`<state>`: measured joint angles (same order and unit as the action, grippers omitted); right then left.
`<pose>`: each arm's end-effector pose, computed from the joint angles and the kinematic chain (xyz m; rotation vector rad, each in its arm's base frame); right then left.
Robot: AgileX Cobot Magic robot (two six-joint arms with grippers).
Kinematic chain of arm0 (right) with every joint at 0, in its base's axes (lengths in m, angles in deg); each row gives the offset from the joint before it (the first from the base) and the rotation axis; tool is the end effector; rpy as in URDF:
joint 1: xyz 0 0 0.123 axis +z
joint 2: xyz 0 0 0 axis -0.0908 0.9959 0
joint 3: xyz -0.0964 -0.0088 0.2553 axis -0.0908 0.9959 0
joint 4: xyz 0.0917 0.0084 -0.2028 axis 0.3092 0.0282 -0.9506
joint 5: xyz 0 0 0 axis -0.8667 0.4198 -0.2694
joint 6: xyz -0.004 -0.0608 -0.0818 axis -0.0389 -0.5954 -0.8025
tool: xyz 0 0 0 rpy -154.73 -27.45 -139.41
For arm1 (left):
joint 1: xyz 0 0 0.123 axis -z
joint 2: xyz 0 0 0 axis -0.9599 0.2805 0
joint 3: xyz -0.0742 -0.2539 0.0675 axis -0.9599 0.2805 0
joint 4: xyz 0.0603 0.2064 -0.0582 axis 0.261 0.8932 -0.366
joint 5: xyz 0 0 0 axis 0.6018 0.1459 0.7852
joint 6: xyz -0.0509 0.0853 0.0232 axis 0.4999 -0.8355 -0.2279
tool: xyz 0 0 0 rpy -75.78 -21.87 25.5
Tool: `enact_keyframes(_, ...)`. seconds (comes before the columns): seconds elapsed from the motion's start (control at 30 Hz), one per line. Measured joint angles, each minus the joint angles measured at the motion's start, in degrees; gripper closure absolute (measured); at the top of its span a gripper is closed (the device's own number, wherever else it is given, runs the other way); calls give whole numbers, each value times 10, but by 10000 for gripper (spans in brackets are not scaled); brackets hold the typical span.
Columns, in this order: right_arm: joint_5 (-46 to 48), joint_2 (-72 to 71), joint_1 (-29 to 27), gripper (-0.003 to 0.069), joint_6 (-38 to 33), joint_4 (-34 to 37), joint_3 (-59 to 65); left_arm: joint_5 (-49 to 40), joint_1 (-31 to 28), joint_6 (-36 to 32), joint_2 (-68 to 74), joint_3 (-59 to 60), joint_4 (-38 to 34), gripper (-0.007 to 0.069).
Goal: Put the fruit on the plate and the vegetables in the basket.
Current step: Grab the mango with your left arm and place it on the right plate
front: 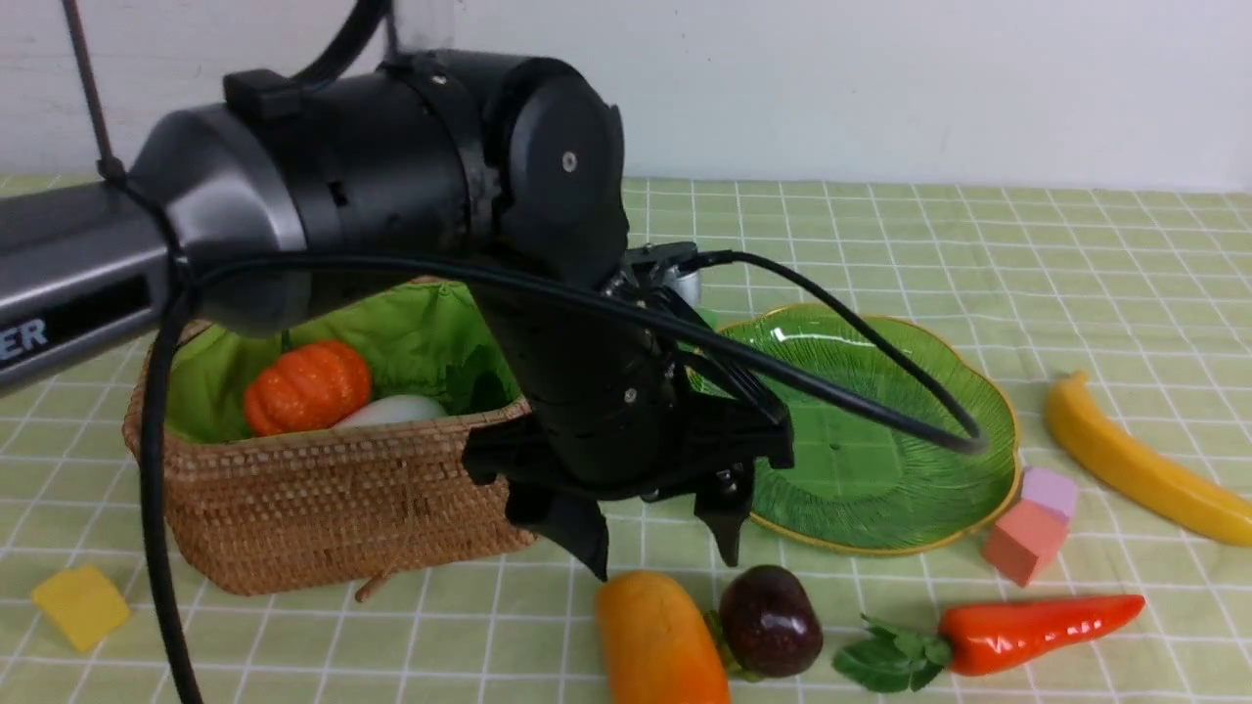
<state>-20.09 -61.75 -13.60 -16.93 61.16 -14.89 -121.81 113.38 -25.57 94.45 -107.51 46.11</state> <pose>0.0445 -0.0059 0.1698 0.0762 1.8848 -0.1361 0.2512 -0.2320 0.2779 0.0792 2.9659 -0.5036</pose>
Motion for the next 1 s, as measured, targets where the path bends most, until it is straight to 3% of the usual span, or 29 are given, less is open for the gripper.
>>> enact_keyframes(0.03,0,0,0,417,0,0,0,2,1,49,13,0,13,42)
enact_keyframes(0.17,0,0,0,417,0,0,0,13,1,92,56,0,25,42)
enact_keyframes(0.53,0,0,0,417,0,0,0,52,1,101,151,-1,19,39)
enact_keyframes(1.0,0,0,0,417,0,0,0,51,1,73,154,-4,17,70)
